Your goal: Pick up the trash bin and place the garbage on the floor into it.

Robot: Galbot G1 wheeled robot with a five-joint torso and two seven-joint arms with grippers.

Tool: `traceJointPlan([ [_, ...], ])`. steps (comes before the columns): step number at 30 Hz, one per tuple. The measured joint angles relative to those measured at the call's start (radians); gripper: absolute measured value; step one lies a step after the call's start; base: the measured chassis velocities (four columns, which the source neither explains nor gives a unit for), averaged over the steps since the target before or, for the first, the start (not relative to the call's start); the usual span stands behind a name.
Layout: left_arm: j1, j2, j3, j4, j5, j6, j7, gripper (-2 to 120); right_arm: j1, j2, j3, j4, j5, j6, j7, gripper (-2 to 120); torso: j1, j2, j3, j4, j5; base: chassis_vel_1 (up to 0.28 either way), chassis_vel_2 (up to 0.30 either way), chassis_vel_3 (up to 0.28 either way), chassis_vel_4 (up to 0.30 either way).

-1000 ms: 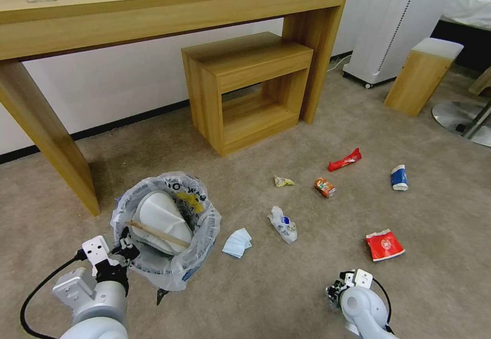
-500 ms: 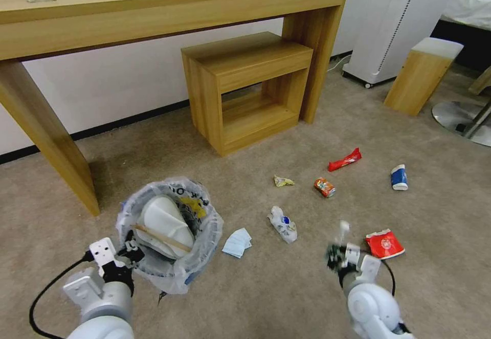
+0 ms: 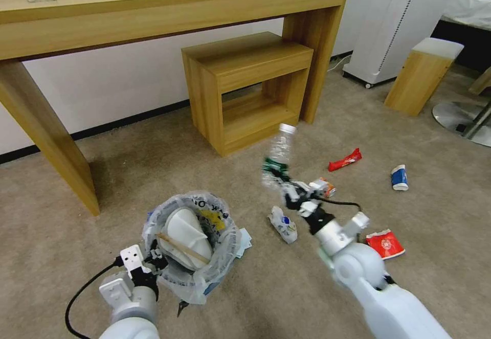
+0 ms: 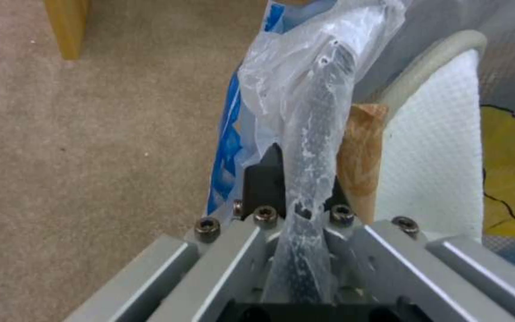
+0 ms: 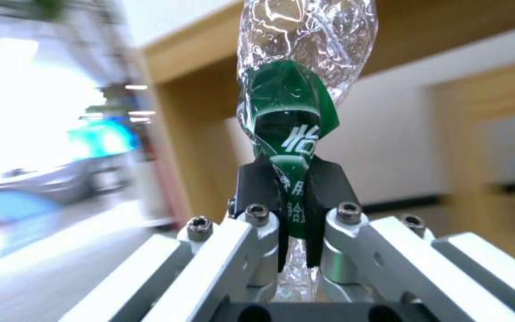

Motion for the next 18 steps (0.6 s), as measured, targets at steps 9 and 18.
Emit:
traceJointPlan([
  [9,-0.008,-0.006,0.008,-0.012,0.007,0.007,0.0,0,0.057,0.088,-0.123,-0.171,-0.153,0.047,-0.208,4,0.0,0.0,0.0,-0.0001,0.0001,0.0,0.0,0.0,0.0],
  [18,-0.006,-0.006,0.007,-0.026,0.008,0.01,0.0,0,0.06,0.084,-0.134,-0.213,-0.196,0.041,-0.197,29,0.0,0.0,0.0,-0.0001,0.0003,0.0,0.0,0.0,0.0],
])
